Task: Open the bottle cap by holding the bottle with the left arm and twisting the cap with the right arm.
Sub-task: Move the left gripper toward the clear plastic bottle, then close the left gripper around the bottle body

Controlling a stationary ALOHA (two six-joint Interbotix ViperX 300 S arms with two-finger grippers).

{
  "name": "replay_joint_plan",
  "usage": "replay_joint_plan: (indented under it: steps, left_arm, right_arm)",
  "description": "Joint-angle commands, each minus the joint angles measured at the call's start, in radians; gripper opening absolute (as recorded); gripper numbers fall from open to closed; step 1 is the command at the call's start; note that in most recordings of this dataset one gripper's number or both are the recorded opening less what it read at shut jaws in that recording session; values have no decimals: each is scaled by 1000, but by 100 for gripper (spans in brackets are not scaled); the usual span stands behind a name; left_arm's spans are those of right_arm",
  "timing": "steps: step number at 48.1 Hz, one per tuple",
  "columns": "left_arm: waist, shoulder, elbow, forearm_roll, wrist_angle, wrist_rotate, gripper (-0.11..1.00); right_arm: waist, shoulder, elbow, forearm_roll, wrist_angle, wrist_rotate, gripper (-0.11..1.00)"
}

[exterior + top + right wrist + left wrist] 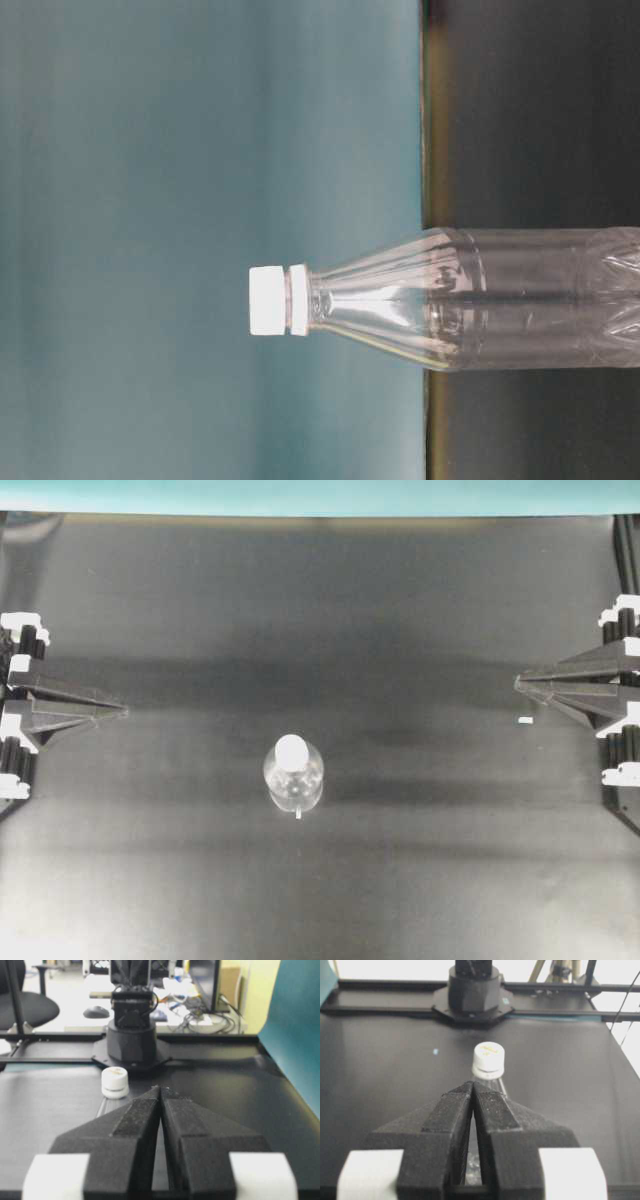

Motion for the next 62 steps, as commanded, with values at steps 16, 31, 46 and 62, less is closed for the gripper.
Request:
replay_joint_plan:
  steps: [16,31,46,62]
  left_arm:
    - [-11,183,-206,43,-32,6,9]
    - [-25,403,-299,43,-255,-9,52]
    - [-38,623,-379,43,-264,-52,93]
    - [-35,811,-357,43,-287,-58,96]
  right_arm:
    - [-3,109,-127,48,179,37,0]
    - [-3,152,-146,52,195,40,0]
    - [2,146,-147,54,207,41,0]
    - [0,146,-147,64,245,92,0]
